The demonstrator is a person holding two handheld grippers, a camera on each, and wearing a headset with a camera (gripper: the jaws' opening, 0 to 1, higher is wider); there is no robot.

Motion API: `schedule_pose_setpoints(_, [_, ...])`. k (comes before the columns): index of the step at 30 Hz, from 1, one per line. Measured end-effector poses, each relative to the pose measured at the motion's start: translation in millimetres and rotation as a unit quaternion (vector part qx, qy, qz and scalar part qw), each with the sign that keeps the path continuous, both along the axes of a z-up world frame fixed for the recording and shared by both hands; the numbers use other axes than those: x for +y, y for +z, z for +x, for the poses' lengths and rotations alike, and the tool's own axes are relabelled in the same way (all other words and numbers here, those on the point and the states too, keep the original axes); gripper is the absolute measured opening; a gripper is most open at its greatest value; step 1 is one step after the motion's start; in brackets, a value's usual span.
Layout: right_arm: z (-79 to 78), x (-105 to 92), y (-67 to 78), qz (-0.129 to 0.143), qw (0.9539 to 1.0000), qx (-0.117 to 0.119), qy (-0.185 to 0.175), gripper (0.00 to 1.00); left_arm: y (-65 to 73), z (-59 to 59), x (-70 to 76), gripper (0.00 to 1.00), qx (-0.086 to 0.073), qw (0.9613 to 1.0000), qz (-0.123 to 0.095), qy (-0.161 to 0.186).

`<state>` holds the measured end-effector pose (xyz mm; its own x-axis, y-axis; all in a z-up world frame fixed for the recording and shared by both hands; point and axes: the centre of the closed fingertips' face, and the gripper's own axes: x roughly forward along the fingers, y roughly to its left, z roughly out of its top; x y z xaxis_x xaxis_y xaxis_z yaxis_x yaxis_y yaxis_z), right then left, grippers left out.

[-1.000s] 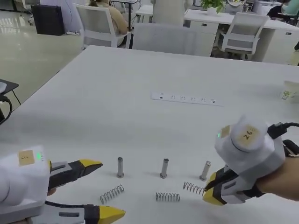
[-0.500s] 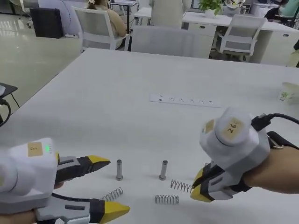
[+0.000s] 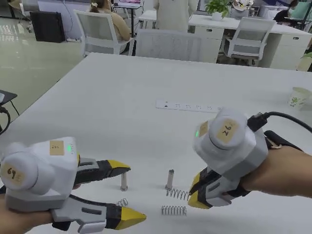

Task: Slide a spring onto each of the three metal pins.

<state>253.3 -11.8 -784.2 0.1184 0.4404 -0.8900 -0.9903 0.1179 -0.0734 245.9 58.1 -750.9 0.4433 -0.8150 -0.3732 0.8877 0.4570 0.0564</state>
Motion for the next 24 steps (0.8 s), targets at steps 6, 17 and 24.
schedule_pose_setpoints(6, [-2.6,8.4,3.1,-0.001,0.9999,-0.003,0.014,0.08,-1.2,-0.9,-4.7,0.52,0.000,0.9999,0.003,-0.013])
schedule_pose_setpoints(17, [-9.3,21.7,5.8,-0.005,0.9992,-0.007,0.040,0.08,-0.5,-3.4,-10.4,0.47,-0.006,0.9996,0.007,-0.026])
schedule_pose_setpoints(24, [-14.1,26.3,5.3,-0.006,0.9987,-0.004,0.050,0.08,-4.1,-4.2,-14.0,0.41,-0.009,0.9993,0.014,-0.034])
